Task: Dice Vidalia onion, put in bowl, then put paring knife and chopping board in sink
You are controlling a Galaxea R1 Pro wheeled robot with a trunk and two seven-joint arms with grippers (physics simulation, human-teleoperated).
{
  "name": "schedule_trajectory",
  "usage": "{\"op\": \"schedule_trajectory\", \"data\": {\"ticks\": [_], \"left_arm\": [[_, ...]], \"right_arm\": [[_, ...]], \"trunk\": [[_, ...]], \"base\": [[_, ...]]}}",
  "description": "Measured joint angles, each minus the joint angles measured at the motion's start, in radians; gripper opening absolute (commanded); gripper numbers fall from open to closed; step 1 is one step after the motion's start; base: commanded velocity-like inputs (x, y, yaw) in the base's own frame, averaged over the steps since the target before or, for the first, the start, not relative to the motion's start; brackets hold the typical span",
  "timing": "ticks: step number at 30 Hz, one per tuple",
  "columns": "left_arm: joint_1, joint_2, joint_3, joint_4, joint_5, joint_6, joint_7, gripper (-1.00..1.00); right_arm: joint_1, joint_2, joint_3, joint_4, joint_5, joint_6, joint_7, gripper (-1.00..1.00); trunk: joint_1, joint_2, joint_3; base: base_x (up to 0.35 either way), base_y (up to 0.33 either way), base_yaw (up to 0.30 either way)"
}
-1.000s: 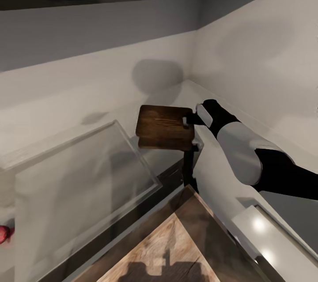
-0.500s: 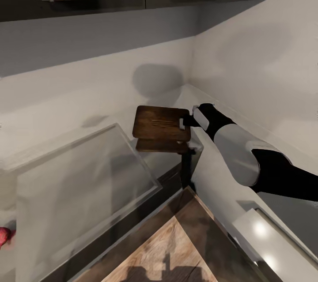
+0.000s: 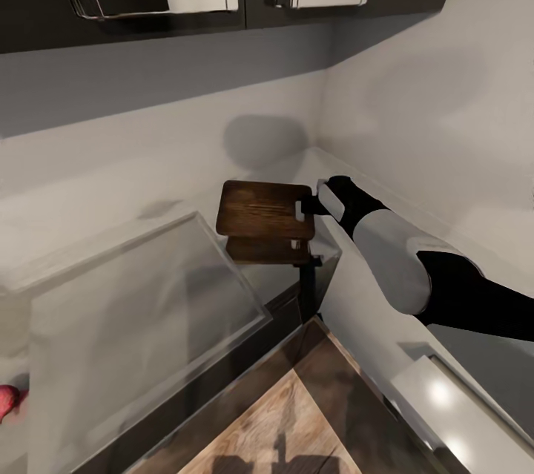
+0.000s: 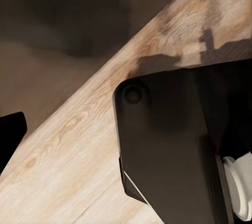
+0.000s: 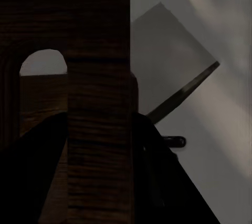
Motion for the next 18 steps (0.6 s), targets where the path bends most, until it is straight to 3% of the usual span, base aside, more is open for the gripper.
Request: {"op": "schedule_trajectory", "data": {"ticks": [9,18], "left_arm": [[0.001,0.006,0.0,-0.003,0.0,0.0,0.07,1.0],[0.001,0.007,0.0,-0.002,0.001,0.0,0.073,1.0]], "right_arm": [[0.0,0.0,0.0,0.0,0.0,0.0,0.0,-1.0],[0.0,0.0,0.002,0.01,0.001,-0.035,-0.001,-1.0]], "trunk": [[0.0,0.0,0.014],[0.001,0.0,0.027]], "base": [[-0.014,0.0,0.0],[-0.312,0.0,0.146]]}}
